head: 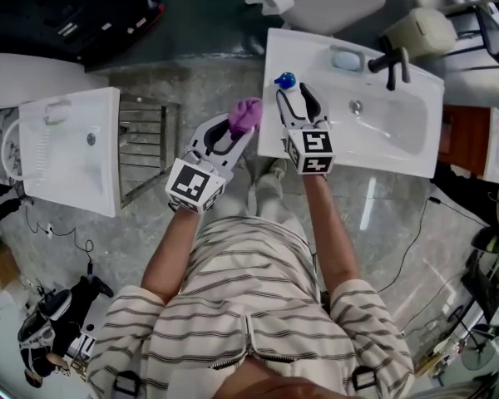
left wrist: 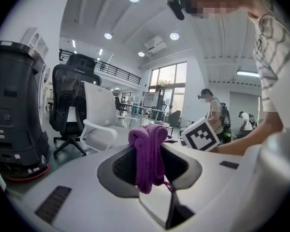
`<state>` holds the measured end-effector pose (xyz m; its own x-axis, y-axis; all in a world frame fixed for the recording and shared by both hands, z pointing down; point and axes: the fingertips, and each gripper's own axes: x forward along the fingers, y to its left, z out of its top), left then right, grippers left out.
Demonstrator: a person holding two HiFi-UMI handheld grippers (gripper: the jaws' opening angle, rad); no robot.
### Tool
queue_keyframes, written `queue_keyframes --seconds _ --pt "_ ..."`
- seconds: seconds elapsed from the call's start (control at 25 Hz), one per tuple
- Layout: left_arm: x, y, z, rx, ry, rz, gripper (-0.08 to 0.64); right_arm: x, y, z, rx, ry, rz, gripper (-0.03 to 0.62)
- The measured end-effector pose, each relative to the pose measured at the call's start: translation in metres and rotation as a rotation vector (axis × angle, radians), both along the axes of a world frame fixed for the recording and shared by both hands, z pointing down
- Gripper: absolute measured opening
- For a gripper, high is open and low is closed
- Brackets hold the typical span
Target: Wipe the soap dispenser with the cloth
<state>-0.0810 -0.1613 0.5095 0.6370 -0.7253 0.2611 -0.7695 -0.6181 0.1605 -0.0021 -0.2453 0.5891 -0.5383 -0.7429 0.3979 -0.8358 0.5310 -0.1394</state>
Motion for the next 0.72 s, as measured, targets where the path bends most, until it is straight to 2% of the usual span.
queue_keyframes --seconds 0.28,0.4,0.52,0.72 --pt "0.008 0.007 -0.015 0.037 -0.022 -0.042 0.117 0.01 0.02 -0.049 0.079 -0.06 0.036 0.161" --pt "0.014 0.008 -0.025 0.056 -0.024 -0.063 0.118 0.014 0.028 -0.071 0.103 -0.077 0.044 0.121" --pt "0.019 0.009 -0.035 0.072 -0.018 -0.075 0.118 0.02 0.035 -0.088 0.111 -0.09 0.069 0.054" --pt "0.023 0.009 -0.051 0.103 -0.021 -0.09 0.117 0.026 0.044 -0.117 0.14 -0.125 0.089 0.009"
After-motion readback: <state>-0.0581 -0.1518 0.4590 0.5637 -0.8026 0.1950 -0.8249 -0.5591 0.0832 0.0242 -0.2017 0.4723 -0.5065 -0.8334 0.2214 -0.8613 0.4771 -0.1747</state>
